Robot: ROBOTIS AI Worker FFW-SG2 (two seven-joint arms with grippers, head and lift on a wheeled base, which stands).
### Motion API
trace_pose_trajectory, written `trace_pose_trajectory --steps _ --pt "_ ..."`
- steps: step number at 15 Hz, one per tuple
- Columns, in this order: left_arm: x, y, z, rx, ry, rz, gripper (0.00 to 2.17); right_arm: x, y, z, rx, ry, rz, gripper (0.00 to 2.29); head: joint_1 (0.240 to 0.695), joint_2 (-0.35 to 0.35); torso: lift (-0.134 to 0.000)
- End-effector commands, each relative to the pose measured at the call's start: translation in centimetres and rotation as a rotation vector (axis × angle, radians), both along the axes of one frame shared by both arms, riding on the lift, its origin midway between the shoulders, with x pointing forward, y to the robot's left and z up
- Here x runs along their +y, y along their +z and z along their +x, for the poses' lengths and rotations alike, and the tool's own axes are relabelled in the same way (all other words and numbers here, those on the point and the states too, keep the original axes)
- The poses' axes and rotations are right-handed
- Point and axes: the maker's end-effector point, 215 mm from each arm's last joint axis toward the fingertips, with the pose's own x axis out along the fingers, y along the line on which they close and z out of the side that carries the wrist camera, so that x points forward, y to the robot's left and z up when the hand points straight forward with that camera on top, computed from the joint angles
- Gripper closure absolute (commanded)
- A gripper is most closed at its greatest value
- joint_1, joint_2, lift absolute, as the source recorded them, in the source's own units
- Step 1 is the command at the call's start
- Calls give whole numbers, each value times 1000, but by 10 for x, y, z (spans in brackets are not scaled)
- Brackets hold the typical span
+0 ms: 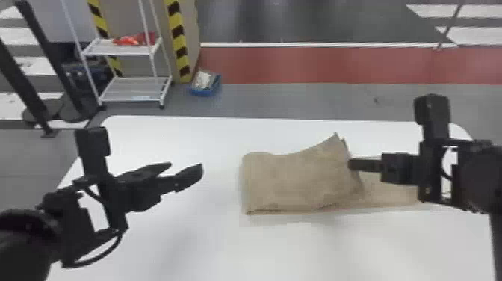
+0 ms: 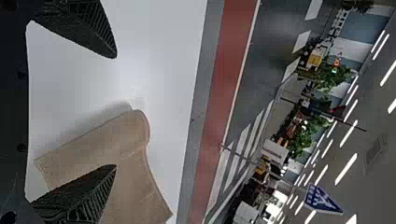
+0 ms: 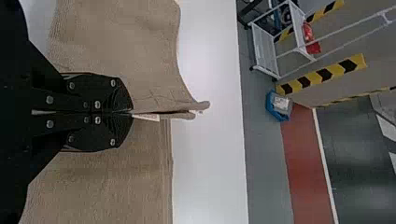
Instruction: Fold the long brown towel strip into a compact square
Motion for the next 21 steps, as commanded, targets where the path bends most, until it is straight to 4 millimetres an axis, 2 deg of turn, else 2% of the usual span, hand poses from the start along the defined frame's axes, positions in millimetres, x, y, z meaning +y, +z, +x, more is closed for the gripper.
trace_pose_trajectory --steps 1,2,4,5,7,11,14,17,19,21 --pt "-5 -3 0 4 0 -3 36 -56 7 -17 -17 -73 14 1399 695 -29 -124" --pt "-8 -3 2 4 -3 -8 36 -76 8 -21 -16 -98 23 1399 695 -51 -124" --pt "-12 -4 7 5 -4 -8 36 -96 1 -21 6 -108 -10 1399 695 -96 -124" --pt "-16 -4 9 6 -9 -13 36 -94 -5 -16 9 -109 -19 1399 695 -136 -124" --pt "-18 -1 13 -2 -12 -6 36 -93 -3 -8 -11 -108 -23 1399 695 -153 -124" --pt "-12 -3 19 2 -3 1 36 -97 19 4 -65 -105 -4 1399 695 -156 -124" --pt "-9 -5 23 6 1 1 36 -135 32 3 -103 -169 17 1399 695 -157 -124" --pt "-11 -8 28 11 1 0 36 -165 26 3 -96 -203 22 1399 695 -192 -124" --pt "-20 -9 27 12 -11 -3 36 -173 15 11 -93 -209 6 1399 695 -210 -124" --pt "-22 -9 28 10 -14 6 36 -178 14 16 -113 -213 22 1399 695 -228 -124"
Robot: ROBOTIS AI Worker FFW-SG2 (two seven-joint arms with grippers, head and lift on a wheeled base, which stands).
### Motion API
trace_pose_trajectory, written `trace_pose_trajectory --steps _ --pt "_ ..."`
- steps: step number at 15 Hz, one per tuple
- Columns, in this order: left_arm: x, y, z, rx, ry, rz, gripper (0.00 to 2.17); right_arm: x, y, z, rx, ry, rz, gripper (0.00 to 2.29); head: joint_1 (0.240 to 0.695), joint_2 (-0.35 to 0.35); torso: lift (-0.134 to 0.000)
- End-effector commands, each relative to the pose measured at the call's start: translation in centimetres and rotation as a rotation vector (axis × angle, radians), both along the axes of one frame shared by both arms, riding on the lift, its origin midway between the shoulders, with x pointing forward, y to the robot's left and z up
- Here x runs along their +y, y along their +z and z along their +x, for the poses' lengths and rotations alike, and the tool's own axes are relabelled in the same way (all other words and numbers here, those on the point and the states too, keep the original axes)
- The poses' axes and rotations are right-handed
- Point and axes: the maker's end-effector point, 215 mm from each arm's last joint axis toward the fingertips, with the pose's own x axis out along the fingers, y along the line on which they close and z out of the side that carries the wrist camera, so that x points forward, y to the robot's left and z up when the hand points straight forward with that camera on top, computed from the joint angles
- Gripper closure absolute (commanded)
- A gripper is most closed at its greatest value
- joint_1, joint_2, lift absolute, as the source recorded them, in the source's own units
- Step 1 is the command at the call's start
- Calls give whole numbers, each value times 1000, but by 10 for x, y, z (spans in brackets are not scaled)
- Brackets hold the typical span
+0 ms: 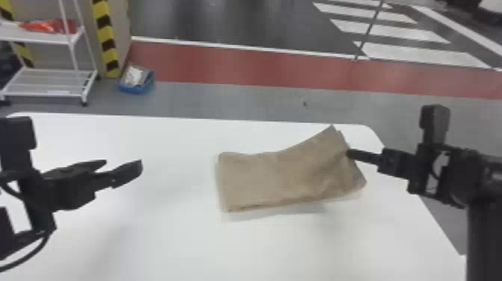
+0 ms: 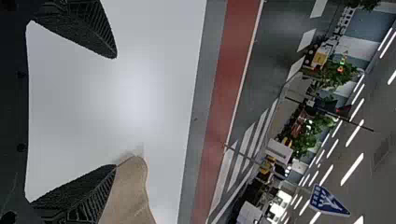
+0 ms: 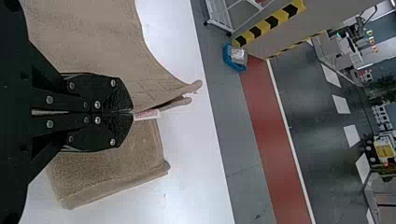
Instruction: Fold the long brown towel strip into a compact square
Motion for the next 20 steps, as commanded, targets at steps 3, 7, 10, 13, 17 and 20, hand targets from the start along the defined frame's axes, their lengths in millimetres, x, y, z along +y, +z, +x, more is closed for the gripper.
trace_pose_trajectory --steps 3,7,10,13,17,20 --pt "1 0 1 -3 3 6 36 -14 -16 10 32 -19 -17 1399 695 -238 -124" --pt "0 -2 6 2 1 11 36 5 -22 9 10 7 26 1399 695 -239 -124" --pt "2 -2 7 1 3 13 36 5 7 12 -19 9 25 1399 695 -227 -124" --pt "3 0 10 -2 3 15 36 -7 30 9 -51 -13 33 1399 695 -225 -124" --pt "3 -3 9 5 3 15 36 -41 22 -1 -34 -66 46 1399 695 -247 -124" --pt "-2 -8 9 13 -3 14 36 -41 -1 0 20 -62 39 1322 695 -272 -124"
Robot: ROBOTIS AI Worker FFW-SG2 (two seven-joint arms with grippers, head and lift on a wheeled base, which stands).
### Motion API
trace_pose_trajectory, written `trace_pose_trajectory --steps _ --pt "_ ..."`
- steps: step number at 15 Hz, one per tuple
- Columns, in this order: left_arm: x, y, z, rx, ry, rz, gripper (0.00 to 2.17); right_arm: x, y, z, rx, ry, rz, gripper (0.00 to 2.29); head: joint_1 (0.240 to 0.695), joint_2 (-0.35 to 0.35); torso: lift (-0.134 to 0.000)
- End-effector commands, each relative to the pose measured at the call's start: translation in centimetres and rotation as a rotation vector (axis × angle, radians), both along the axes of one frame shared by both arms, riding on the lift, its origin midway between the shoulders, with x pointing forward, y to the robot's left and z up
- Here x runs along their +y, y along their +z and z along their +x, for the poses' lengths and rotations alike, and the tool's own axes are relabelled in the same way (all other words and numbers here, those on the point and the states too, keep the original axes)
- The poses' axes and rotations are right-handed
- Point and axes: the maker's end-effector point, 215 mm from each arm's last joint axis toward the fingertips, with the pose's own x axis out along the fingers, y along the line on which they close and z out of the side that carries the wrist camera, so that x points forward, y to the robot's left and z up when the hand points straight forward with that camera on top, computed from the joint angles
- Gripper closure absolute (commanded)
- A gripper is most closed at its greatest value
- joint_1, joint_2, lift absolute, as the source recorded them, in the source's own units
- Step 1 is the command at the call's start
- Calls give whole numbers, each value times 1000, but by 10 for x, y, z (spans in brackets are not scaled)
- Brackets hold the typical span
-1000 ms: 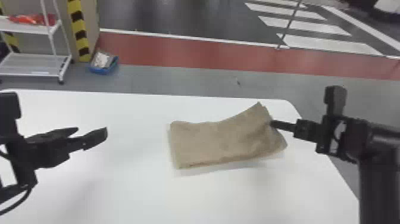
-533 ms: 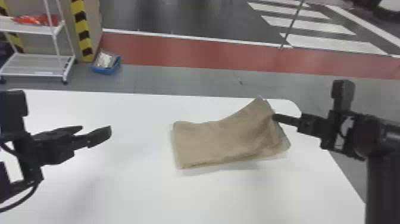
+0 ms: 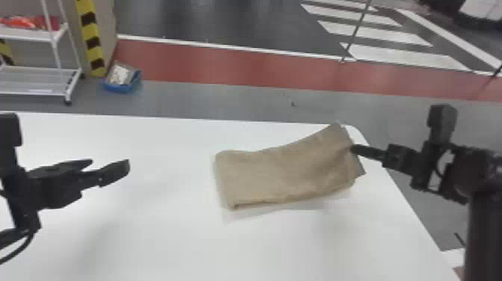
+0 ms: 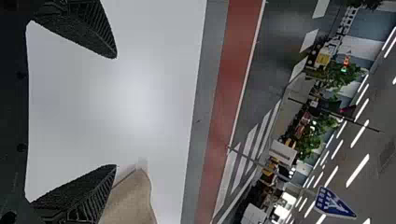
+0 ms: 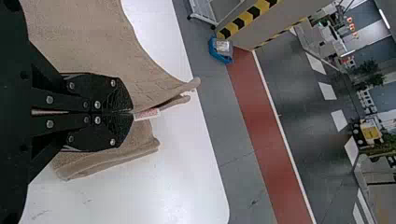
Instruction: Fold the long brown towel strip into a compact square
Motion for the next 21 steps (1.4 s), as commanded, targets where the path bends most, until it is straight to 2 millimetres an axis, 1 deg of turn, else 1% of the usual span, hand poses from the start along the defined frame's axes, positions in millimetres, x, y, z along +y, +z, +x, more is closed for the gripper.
trace_pose_trajectory --steps 1,2,3,5,6,7,8,10,11,12,13,14,15,16,17,18,19,20,21 --pt "-2 -1 -1 3 -3 -2 36 3 -26 1 58 3 -28 967 695 -276 -124" --pt "0 -2 -1 4 -3 1 36 -1 -35 3 63 -5 -58 144 695 -277 -124" --pt "3 -2 0 3 2 5 36 -2 -37 5 35 -7 -63 -2 695 -277 -124" --pt "4 -5 -1 9 0 8 36 -8 -36 3 -10 -15 -80 26 695 -276 -124" --pt "3 -7 -1 12 -3 10 36 -11 -32 0 -35 -18 -87 46 695 -275 -124" --pt "-2 -9 -1 13 -12 13 36 -16 -26 -7 -53 -27 -96 49 695 -276 -124" --pt "-9 -11 -1 14 -23 21 36 -21 -32 -18 -50 -33 -86 49 695 -279 -124" --pt "-20 -13 -2 14 -38 30 36 -30 -37 -26 -55 -43 -103 49 695 -300 -124" --pt "-24 -13 -1 10 -44 24 36 -35 -40 -31 -63 -47 -107 107 695 -308 -124" --pt "-26 -14 -1 8 -47 26 36 -36 -40 -33 -89 -43 -112 232 695 -319 -124" --pt "-29 -15 -1 3 -49 36 36 -36 -34 -31 -139 -35 -123 498 695 -334 -124" --pt "-29 -13 2 -11 -46 38 36 -37 -33 -30 -144 -36 -127 721 695 -341 -124" --pt "-29 -14 0 -8 -47 37 36 -37 -35 -28 -137 -39 -130 883 695 -345 -124" --pt "-28 -16 0 -5 -46 37 36 -38 -39 -25 -124 -42 -130 981 695 -347 -124" --pt "-26 -15 -1 -7 -44 37 36 -38 -43 -21 -114 -44 -130 1430 695 -348 -124" --pt "-24 -13 1 -17 -39 35 36 -36 -49 -19 -101 -49 -128 1929 695 -347 -124" --pt "-24 -14 0 -19 -38 35 36 -32 -53 -16 -94 -42 -133 2017 695 -346 -124" --pt "-26 -13 0 -27 -41 32 36 -29 -56 -16 -96 -41 -134 2017 695 -343 -124" --pt "-33 -13 -2 -29 -52 31 36 -26 -57 -15 -112 -40 -139 2013 695 -340 -124"
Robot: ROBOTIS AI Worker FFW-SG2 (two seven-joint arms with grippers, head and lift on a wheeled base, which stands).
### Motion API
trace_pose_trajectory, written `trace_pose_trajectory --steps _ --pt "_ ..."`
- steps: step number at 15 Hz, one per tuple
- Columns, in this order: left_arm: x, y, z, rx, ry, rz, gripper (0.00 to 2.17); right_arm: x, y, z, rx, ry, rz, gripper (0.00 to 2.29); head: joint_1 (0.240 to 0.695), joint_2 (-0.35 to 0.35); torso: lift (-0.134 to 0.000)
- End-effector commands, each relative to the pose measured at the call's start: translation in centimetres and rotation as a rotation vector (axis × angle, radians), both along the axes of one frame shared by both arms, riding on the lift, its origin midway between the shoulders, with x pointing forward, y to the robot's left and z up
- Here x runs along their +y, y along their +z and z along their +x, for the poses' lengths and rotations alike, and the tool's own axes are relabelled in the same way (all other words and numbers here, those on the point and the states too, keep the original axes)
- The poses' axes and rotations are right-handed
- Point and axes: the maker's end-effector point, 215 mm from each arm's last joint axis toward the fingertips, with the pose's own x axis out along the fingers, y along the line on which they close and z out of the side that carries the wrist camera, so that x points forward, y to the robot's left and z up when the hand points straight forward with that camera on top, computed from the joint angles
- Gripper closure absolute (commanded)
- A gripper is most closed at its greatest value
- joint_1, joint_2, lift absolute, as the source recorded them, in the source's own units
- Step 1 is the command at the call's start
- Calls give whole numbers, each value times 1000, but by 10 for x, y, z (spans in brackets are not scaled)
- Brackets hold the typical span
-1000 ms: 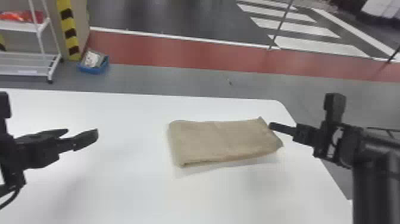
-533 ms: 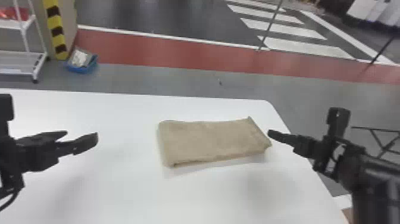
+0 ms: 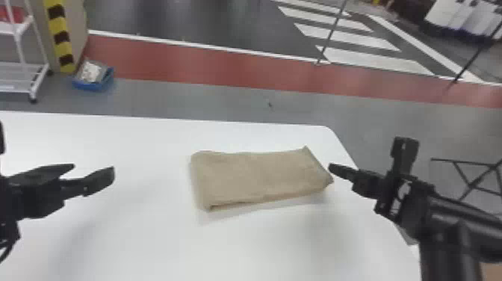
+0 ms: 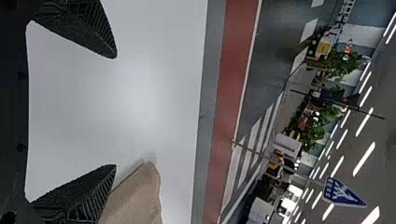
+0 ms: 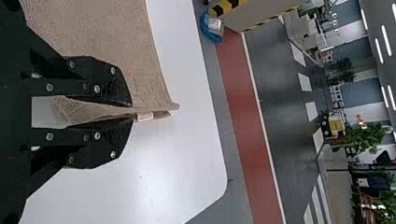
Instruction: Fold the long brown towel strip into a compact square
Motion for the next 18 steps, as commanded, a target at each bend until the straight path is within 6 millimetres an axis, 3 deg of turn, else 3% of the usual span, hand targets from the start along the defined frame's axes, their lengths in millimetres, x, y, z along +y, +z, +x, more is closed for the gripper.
trace_pose_trajectory --steps 1,4,7,13,18 --pt "-14 1 -1 -20 -20 2 39 5 -5 -1 -17 5 -7 2017 695 -336 -124" --pt "-59 -3 -5 -33 -85 18 73 -5 -9 -9 -29 -7 -22 2013 695 -350 -124" --pt "-82 -3 -9 -38 -117 17 73 -15 -9 -8 -40 -16 -47 2013 695 -350 -124" --pt "-68 5 -2 -72 -84 29 70 -34 -19 17 -43 -82 -74 2013 695 -350 -124" --pt "-60 11 0 -82 -72 27 70 -23 -43 33 5 -58 -75 2013 695 -350 -124"
